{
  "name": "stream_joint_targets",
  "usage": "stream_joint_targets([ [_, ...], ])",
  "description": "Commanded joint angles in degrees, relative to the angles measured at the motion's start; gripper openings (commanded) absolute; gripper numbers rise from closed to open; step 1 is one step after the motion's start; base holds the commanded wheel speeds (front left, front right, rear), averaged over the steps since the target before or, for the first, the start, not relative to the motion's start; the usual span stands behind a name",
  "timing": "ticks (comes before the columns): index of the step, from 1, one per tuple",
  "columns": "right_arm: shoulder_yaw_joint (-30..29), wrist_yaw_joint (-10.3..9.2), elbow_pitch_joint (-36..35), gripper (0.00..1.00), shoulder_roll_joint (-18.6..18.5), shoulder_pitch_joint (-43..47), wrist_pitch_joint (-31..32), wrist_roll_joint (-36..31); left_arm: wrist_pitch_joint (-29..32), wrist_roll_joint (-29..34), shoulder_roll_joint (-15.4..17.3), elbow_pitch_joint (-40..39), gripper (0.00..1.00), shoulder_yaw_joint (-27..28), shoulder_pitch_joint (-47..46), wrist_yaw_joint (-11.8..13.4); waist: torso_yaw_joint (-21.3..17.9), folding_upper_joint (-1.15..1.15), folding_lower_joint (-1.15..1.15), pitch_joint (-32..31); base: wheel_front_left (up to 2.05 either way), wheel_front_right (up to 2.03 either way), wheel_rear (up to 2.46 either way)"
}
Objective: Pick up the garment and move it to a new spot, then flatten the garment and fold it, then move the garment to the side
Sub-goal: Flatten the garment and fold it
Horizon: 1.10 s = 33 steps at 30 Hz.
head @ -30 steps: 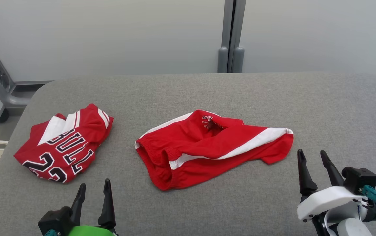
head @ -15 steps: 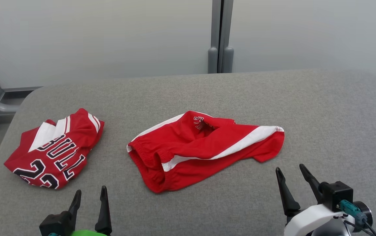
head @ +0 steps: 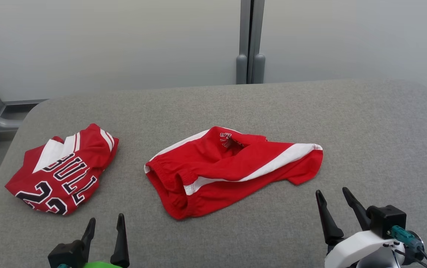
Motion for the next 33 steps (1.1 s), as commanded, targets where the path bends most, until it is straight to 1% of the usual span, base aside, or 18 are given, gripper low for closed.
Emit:
stream_joint_targets([
  [1,-0.2,-0.01,0.2,1.00,-0.1,0.8,0.4,0.5,0.0,-0.4,0.1,0.1,1.00,-0.1,0.9,0.3,0.0,0.00,0.00,0.0,0.00,0.00,0.00],
  [7,-1.7,-0.01,0.4,1.00,-0.1,0.7,2.3,1.3,1.4,-0.3,0.2,-0.7,1.00,-1.0,0.2,0.3,-0.1,0.00,0.00,0.3,0.00,0.00,0.00],
  [9,-2.1,-0.01,0.4,1.00,-0.1,0.5,3.2,1.5,2.9,-0.6,0.2,-1.0,1.00,-1.7,-0.4,0.0,-0.2,0.00,0.00,0.6,0.00,0.00,0.00],
  [10,-3.0,-0.02,0.2,1.00,-0.2,-0.3,4.5,1.3,4.5,-1.0,0.2,-1.3,1.00,-2.3,-1.3,-0.3,-0.2,0.00,0.00,0.9,0.00,0.00,0.00],
  [13,-3.3,-0.01,-0.3,1.00,-0.1,-2.2,7.4,0.3,7.5,-1.5,0.2,-1.7,1.00,-3.2,-2.8,-0.9,-0.3,0.00,0.00,1.6,0.00,0.00,0.00],
  [15,-3.9,-0.01,0.0,1.00,-0.2,-3.4,10.3,-0.2,9.8,-1.6,0.3,-1.7,1.00,-4.1,-4.1,-1.4,-0.3,0.00,0.00,2.1,0.00,0.00,0.00],
  [20,-8.6,-0.01,1.9,1.00,-0.2,-7.9,20.2,4.0,16.6,-2.9,-0.5,-3.0,1.00,-6.7,-8.5,-3.0,0.1,0.00,0.00,3.3,0.00,0.00,0.00],
  [24,-8.1,-0.01,2.2,1.00,-0.2,-11.9,27.7,4.8,22.4,-4.3,-1.3,-3.2,1.00,-8.8,-11.9,-4.0,0.4,0.00,0.00,4.5,0.00,0.00,0.00],
  [25,-8.1,-0.01,2.2,1.00,-0.2,-11.9,27.7,4.8,22.4,-4.3,-1.3,-3.2,1.00,-8.8,-11.9,-4.0,0.4,0.00,0.00,4.5,0.00,0.00,0.00],
  [29,-8.5,-0.01,2.8,1.00,-1.7,-16.7,33.8,4.4,26.7,-4.7,-2.1,-3.2,1.00,-10.8,-15.4,-4.9,0.7,0.00,0.00,6.4,0.00,0.00,0.00],
  [33,-9.3,-0.01,4.4,1.00,-3.2,-21.5,37.7,3.9,30.2,-4.4,-2.9,-1.8,1.00,-12.5,-19.1,-5.3,1.1,0.00,0.00,8.8,0.00,0.00,0.00],
])
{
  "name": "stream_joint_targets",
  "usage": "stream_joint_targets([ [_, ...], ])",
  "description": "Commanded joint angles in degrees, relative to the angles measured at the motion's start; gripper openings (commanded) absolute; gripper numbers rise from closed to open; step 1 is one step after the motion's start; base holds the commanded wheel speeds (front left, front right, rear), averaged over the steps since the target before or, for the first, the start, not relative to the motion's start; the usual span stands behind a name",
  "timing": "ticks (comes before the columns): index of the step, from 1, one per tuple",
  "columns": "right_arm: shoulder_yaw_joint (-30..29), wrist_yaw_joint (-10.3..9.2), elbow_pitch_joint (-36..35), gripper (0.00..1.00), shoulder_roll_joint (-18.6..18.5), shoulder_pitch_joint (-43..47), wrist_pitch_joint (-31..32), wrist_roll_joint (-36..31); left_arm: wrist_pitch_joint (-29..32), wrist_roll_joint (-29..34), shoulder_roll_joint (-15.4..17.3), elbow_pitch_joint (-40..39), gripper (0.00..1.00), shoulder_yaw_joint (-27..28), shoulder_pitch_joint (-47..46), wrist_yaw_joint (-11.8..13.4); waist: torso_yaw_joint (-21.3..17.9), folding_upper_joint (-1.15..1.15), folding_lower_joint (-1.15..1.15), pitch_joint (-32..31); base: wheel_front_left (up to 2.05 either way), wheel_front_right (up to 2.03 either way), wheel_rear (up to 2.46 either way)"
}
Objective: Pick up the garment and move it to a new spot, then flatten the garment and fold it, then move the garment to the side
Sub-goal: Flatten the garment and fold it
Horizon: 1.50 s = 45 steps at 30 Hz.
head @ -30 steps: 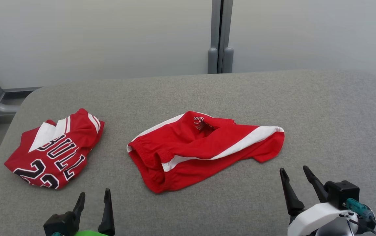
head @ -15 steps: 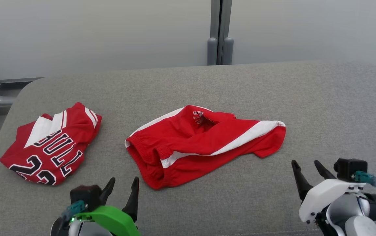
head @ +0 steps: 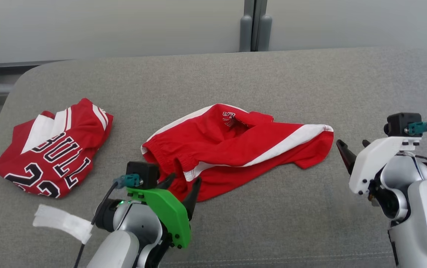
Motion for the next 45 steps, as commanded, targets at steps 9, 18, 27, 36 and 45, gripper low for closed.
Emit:
stream_joint_targets([
  [9,-2.6,0.01,6.0,1.00,-1.2,-10.0,5.9,-0.9,5.9,1.4,-1.6,4.9,1.00,-1.3,-7.7,3.1,0.9,0.00,0.00,6.5,0.00,0.00,0.00],
  [18,-3.4,0.01,11.3,1.00,-2.2,-17.0,8.3,-2.3,10.4,0.1,-2.6,4.3,1.00,-2.0,-8.8,5.2,2.0,0.00,0.00,10.0,0.00,0.00,0.00],
  [27,-5.8,0.00,19.4,0.78,-3.2,-22.5,9.7,-3.0,10.8,-1.9,-3.6,3.4,1.00,-2.2,-9.1,6.5,3.4,0.00,0.00,11.2,0.00,0.00,0.00],
  [36,-9.3,0.00,25.8,0.47,-1.9,-26.0,10.3,-3.1,12.2,-2.7,-3.9,2.9,0.87,-2.8,-9.5,7.1,4.3,0.00,0.00,11.7,0.00,0.00,0.00],
  [45,-11.7,0.00,29.4,0.87,-1.9,-28.0,10.1,-3.5,12.6,-3.7,-4.3,2.4,1.00,-2.9,-10.7,8.1,4.5,0.00,0.00,12.5,0.00,0.00,0.00],
])
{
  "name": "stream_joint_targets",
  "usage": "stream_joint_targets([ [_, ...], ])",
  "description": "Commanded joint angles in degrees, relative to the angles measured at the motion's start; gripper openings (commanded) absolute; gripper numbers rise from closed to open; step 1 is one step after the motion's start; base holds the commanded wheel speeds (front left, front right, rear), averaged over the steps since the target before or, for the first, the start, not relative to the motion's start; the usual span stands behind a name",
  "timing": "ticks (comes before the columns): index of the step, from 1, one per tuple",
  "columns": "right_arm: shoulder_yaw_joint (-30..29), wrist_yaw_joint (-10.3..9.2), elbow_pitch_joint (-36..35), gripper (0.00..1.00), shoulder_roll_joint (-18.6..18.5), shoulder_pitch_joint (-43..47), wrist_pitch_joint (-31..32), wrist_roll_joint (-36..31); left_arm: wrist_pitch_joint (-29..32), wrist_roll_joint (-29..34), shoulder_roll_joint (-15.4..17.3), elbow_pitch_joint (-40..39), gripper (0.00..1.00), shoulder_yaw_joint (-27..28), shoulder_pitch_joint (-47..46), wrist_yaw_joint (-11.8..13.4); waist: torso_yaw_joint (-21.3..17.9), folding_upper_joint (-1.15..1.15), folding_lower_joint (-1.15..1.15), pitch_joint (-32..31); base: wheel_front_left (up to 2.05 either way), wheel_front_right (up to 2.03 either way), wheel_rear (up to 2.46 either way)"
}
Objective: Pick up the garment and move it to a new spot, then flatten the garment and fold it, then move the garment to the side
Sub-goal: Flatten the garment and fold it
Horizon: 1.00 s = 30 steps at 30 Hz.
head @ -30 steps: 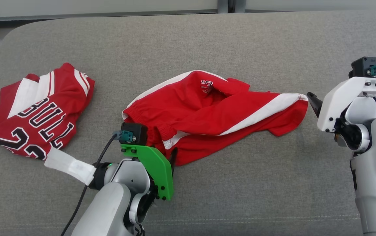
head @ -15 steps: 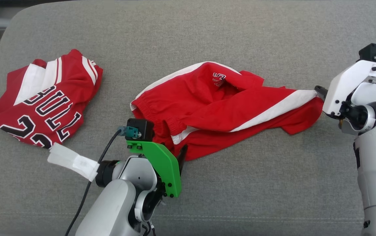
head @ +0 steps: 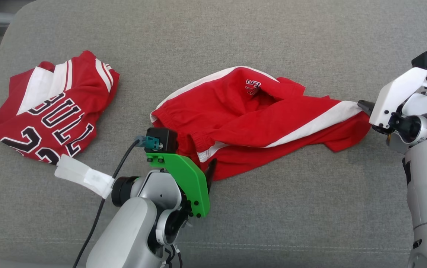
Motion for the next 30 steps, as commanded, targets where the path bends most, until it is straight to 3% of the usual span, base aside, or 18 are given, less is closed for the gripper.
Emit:
stream_joint_targets([
  [1,-0.1,0.00,0.4,0.89,-0.1,-0.9,-0.3,-0.3,-0.3,-0.1,-0.2,-0.2,1.00,0.4,-1.5,0.4,-0.1,0.00,0.00,0.3,0.00,0.00,0.00],
  [3,0.0,0.00,0.7,0.85,-0.1,-1.1,-0.7,-0.2,-0.5,0.0,-0.1,-0.1,1.00,0.6,-1.9,0.6,-0.1,0.00,0.00,0.6,0.00,0.00,0.00],
  [9,-0.1,0.00,2.1,0.76,0.2,-1.4,-1.3,0.2,-0.4,-0.8,-0.3,-0.2,0.85,0.3,-2.6,0.2,-0.2,0.00,0.00,1.2,0.00,0.00,0.00],
  [10,-0.2,0.00,2.4,0.73,0.4,-1.6,-1.3,0.3,-0.5,-0.9,-0.3,-0.3,0.80,0.2,-2.7,0.2,-0.2,0.00,0.00,1.3,0.00,0.00,0.00],
  [11,-0.3,0.00,2.7,0.63,0.4,-1.7,-1.5,0.4,-0.5,-1.1,-0.3,-0.3,0.75,0.2,-2.7,0.2,-0.2,0.00,0.00,1.4,0.00,0.00,0.00],
  [14,-0.9,0.00,3.4,0.51,0.7,-2.0,-1.5,0.6,-0.5,-1.2,-0.3,-0.3,0.57,0.1,-2.9,0.3,-0.2,0.00,0.00,1.7,0.00,0.00,0.00],
  [17,-1.4,0.00,3.9,0.58,1.2,-2.1,-1.0,1.1,-0.2,-1.1,0.0,-0.3,0.47,0.2,-3.0,0.8,-0.1,0.00,0.00,1.9,0.00,0.00,0.00],
  [21,-1.6,0.00,4.0,0.87,1.2,-1.7,0.8,2.0,0.7,-1.3,0.6,-0.5,0.43,0.2,-2.4,1.3,-0.1,0.00,0.00,2.0,0.00,0.00,0.00],
  [22,-1.7,0.00,3.8,0.84,1.1,-1.5,1.8,2.2,1.0,-1.4,0.8,-0.5,0.30,0.0,-1.9,1.4,-0.1,0.00,0.00,1.9,0.00,0.00,0.00],
  [23,-1.6,0.00,3.6,0.81,1.0,-1.4,2.2,2.2,1.3,-1.5,0.9,-0.6,0.23,0.0,-1.8,1.4,-0.2,0.00,0.00,1.9,0.00,0.00,0.00],
  [24,-1.5,0.00,3.4,0.80,1.0,-1.3,2.6,2.2,1.4,-1.6,1.0,-0.6,0.05,-0.1,-1.7,1.4,-0.2,0.00,0.00,1.9,0.00,0.00,0.00],
  [25,-1.6,0.00,3.2,0.77,1.0,-1.1,2.9,2.1,1.5,-1.6,1.0,-0.7,0.00,-0.2,-1.6,1.4,-0.2,0.00,0.00,1.8,0.00,0.00,0.00],
  [27,-1.9,0.00,2.8,0.75,0.8,-1.1,2.9,1.7,1.5,-1.7,1.0,-1.0,0.00,-0.4,-1.7,1.3,-0.2,0.00,0.00,1.9,0.00,0.00,0.00],
  [29,-2.5,0.00,2.7,0.63,0.6,-1.4,2.3,0.9,1.2,-1.7,0.9,-1.3,0.00,-0.5,-2.1,1.1,-0.1,0.00,0.00,2.0,0.00,0.00,0.00],
  [30,-2.8,0.00,2.7,0.49,0.7,-1.6,2.1,0.7,1.2,-1.7,0.9,-1.3,0.00,-0.6,-2.2,1.0,0.0,0.00,0.00,2.1,0.00,0.00,0.00],
])
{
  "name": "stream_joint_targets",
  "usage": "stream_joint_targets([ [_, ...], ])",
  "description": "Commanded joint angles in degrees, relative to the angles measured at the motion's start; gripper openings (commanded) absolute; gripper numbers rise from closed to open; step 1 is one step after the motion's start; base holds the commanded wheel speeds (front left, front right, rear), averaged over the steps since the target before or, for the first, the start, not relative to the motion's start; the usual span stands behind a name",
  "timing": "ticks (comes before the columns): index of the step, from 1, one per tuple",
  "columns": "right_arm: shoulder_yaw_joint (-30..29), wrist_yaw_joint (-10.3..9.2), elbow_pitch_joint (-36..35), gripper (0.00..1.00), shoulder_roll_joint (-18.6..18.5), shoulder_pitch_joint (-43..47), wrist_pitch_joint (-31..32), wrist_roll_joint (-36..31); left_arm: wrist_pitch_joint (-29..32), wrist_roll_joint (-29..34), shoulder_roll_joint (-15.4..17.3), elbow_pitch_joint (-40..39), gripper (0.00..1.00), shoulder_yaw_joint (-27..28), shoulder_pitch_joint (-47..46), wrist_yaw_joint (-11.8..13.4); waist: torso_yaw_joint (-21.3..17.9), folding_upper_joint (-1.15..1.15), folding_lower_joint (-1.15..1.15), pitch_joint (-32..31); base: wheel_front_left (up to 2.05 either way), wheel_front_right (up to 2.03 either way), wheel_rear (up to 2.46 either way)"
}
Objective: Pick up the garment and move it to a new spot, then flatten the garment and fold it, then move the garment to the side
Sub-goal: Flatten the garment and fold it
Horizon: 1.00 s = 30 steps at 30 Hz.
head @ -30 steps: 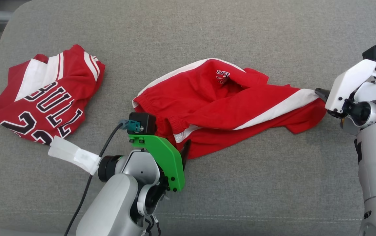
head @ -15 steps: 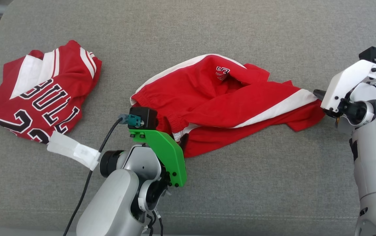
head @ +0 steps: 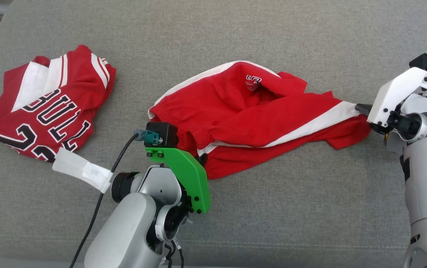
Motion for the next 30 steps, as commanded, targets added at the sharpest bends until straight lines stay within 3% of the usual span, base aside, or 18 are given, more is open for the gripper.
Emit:
stream_joint_targets([
  [1,-0.7,0.00,0.1,0.43,-0.2,-0.1,-0.5,-0.8,-0.2,-0.1,0.2,-0.3,0.00,-0.1,-0.5,-0.2,0.1,0.00,0.00,0.2,0.00,0.00,0.00],
  [3,-1.5,0.00,0.6,0.36,0.1,-0.4,-0.4,-1.4,-0.4,-0.2,0.2,-0.4,0.00,-0.2,-0.7,-0.3,0.3,0.00,0.00,0.4,0.00,0.00,0.00],
  [6,-2.3,0.00,1.1,0.36,0.2,-0.5,-0.4,-1.9,-0.5,-0.2,0.2,-0.2,0.00,-0.2,-0.9,-0.3,0.5,0.00,0.00,0.6,0.00,0.00,0.00],
  [10,-3.7,0.00,2.1,0.16,0.7,-0.8,-0.4,-3.2,-0.8,-0.4,0.3,0.1,0.00,0.1,-1.2,-0.1,0.7,0.00,0.00,0.8,0.00,0.00,0.00],
  [11,-3.9,0.00,2.2,0.00,0.8,-0.9,-0.5,-3.5,-0.9,-0.4,0.4,0.1,0.00,0.2,-1.2,0.0,0.8,0.00,0.00,0.8,0.00,0.00,0.00],
  [23,-3.1,0.00,1.3,0.00,1.0,-1.1,-2.3,-3.6,-2.2,-0.8,0.5,0.4,0.00,0.8,-1.1,0.5,0.6,0.00,0.00,-0.2,0.00,0.00,0.00],
  [30,-1.3,0.00,-3.3,0.00,0.8,-0.2,-3.7,3.0,-6.2,-1.3,0.2,-1.4,0.00,2.4,-1.5,0.3,0.6,0.00,0.00,-2.6,0.00,0.00,0.00],
])
